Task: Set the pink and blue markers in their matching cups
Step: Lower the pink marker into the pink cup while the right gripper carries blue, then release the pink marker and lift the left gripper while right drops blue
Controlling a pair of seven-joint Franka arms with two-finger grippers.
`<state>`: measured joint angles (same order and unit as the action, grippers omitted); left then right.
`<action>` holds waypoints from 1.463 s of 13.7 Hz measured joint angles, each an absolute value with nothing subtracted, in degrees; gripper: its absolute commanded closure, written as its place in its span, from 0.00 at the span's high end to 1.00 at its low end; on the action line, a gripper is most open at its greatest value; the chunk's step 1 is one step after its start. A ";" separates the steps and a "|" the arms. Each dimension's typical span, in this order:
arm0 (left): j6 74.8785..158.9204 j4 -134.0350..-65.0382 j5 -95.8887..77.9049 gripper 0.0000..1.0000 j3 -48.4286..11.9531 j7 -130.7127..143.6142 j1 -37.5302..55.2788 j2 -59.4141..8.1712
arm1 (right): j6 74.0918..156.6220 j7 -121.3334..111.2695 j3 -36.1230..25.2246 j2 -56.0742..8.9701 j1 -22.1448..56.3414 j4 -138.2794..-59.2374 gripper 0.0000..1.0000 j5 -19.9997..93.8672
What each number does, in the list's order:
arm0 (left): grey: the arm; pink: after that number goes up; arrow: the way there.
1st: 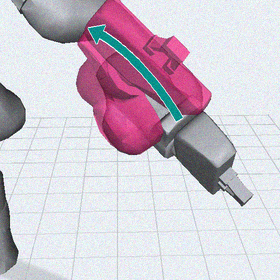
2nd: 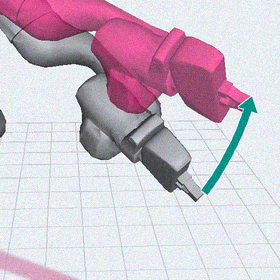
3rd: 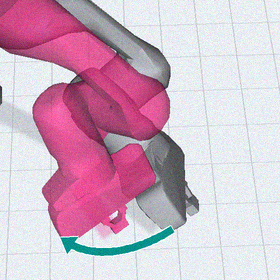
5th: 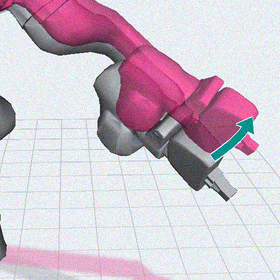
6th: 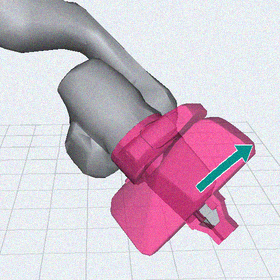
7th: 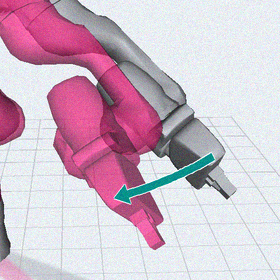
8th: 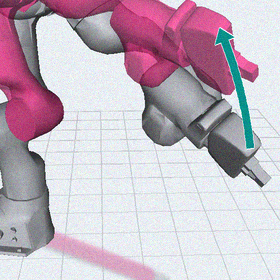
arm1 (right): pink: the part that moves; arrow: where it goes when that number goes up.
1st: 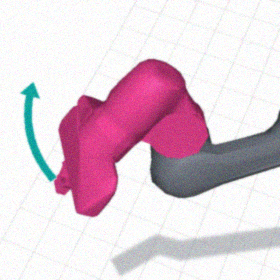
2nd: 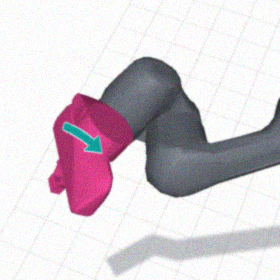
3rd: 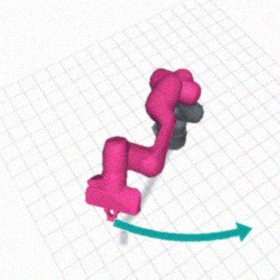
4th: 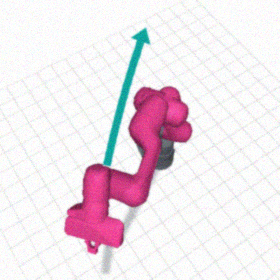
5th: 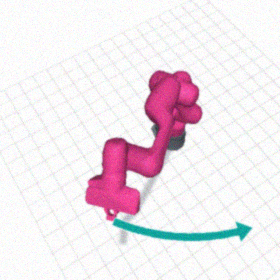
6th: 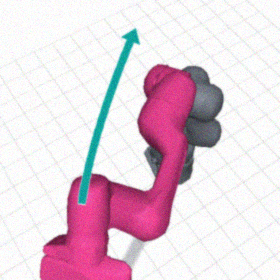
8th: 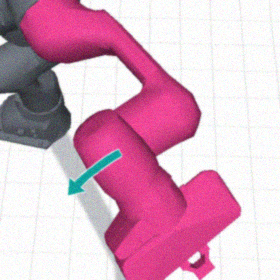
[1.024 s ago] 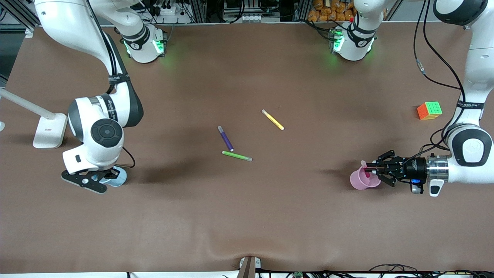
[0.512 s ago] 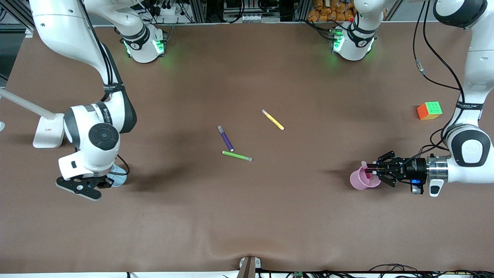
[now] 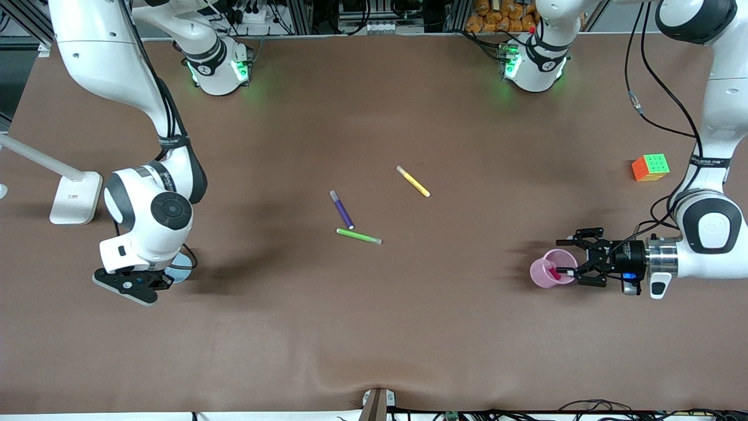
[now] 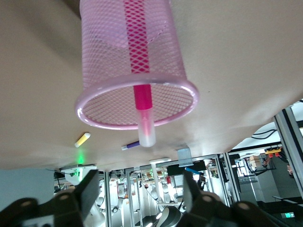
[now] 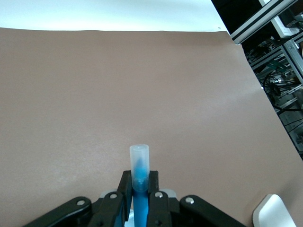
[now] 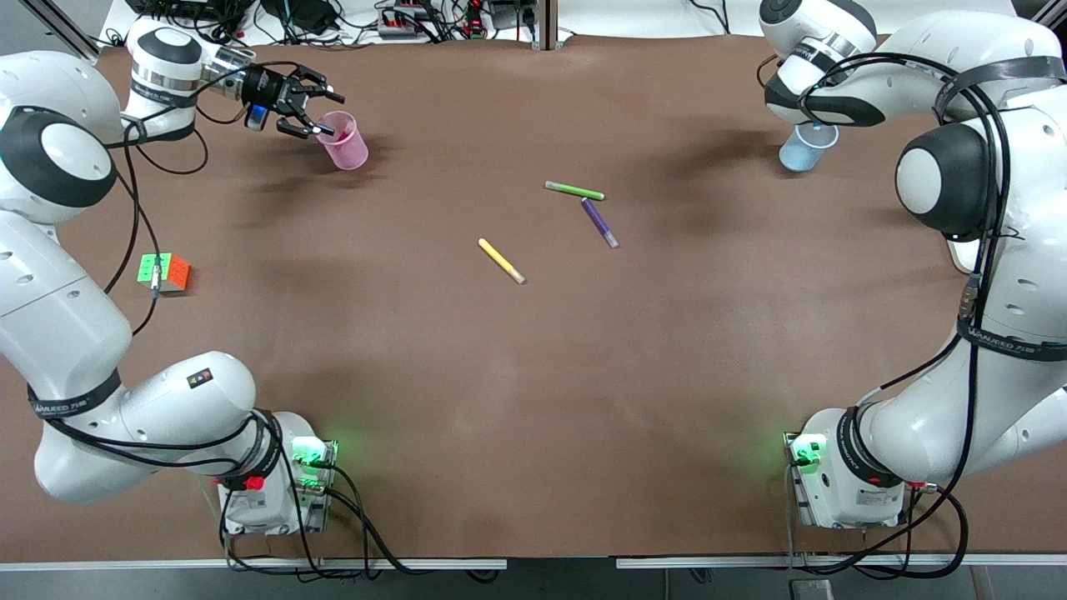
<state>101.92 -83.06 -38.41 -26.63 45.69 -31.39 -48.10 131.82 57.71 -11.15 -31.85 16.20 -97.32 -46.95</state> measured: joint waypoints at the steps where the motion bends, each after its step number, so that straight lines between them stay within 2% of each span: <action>1: 101.92 -82.13 -38.28 1.00 -26.77 46.91 -31.36 -48.05 | 132.50 57.91 -11.15 -32.00 16.01 -97.33 0.00 -47.03; 3: 101.80 -80.12 -35.21 1.00 -27.57 49.71 -31.03 -47.08 | 133.05 58.01 -11.16 -32.34 15.42 -97.52 0.00 -47.08; 4: 101.77 -79.54 -33.35 1.00 -28.31 50.74 -30.88 -45.92 | 133.20 58.36 -11.16 -32.56 15.20 -97.82 0.05 -47.09; 10: 100.70 -79.00 -24.09 1.00 -32.90 52.29 -29.79 -34.38 | 133.73 59.92 -11.16 -33.12 14.81 -98.78 0.82 -47.19; 11: 99.91 -79.00 -23.69 1.00 -33.32 52.45 -29.69 -32.28 | 133.73 59.96 -11.16 -33.12 14.79 -98.79 0.94 -47.18; 12: 98.84 -78.98 -23.58 1.00 -33.47 52.46 -29.65 -30.29 | 133.72 60.00 -11.15 -33.12 14.79 -98.78 1.00 -47.19; 18: 94.04 -78.91 -15.60 1.00 -35.74 49.78 -29.68 -19.80 | 133.72 57.43 -11.14 -33.02 14.49 -96.39 1.00 -45.86; 20: 92.66 -78.91 -7.91 1.00 -37.61 46.06 -29.67 -16.91 | 132.03 47.59 -11.20 -32.93 12.91 -93.11 1.00 -35.79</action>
